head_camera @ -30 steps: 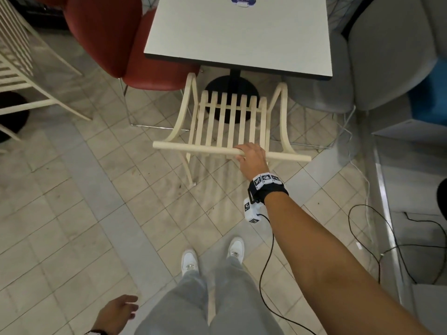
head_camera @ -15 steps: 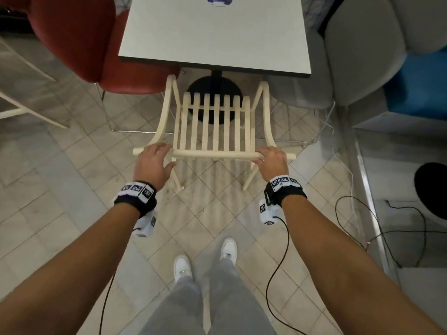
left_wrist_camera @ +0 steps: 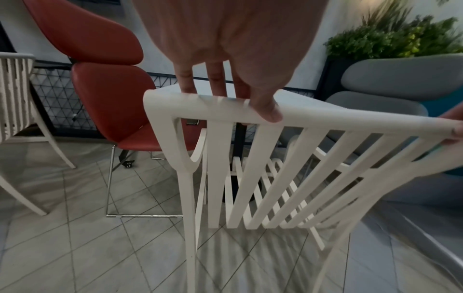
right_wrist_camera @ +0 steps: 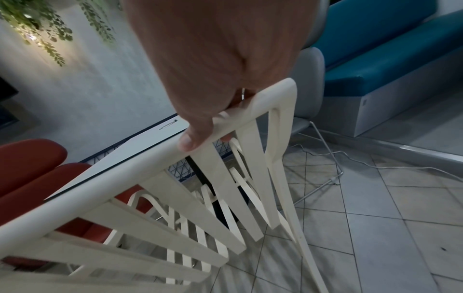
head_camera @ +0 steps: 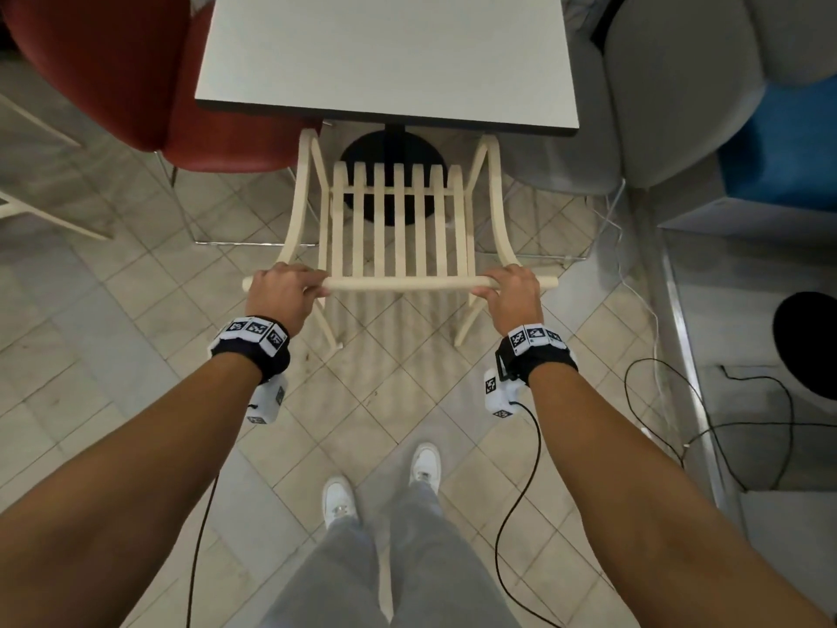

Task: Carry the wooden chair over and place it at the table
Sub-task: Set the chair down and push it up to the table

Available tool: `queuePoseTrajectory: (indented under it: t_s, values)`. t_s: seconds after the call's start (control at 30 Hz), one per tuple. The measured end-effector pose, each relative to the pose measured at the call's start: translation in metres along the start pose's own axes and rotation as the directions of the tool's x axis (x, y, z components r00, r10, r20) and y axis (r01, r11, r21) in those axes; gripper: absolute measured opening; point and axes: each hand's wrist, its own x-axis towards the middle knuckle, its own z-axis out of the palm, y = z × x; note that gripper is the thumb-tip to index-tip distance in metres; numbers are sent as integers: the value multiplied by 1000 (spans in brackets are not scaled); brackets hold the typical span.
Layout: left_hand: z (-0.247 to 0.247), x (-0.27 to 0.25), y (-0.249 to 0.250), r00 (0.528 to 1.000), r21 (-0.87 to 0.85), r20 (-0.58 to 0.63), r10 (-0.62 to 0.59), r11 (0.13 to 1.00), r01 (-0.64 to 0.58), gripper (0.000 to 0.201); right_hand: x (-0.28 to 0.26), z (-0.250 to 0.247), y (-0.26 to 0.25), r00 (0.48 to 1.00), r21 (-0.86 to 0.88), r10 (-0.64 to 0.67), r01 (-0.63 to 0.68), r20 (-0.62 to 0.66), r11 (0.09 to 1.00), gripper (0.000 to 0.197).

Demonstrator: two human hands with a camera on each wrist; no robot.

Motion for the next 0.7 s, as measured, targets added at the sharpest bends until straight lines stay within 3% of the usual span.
queuePoseTrajectory:
  t_s: [0.27,0.7]
  values:
    - [-4,21,3,991,-124,29,-128,984,130,28,14,-1,-11,999,-29,26,-25,31,999,29]
    - [-2,12,3,991,-139,46,-126,982,131,31,3,-6,-4,999,-35,-9,11,49,999,28]
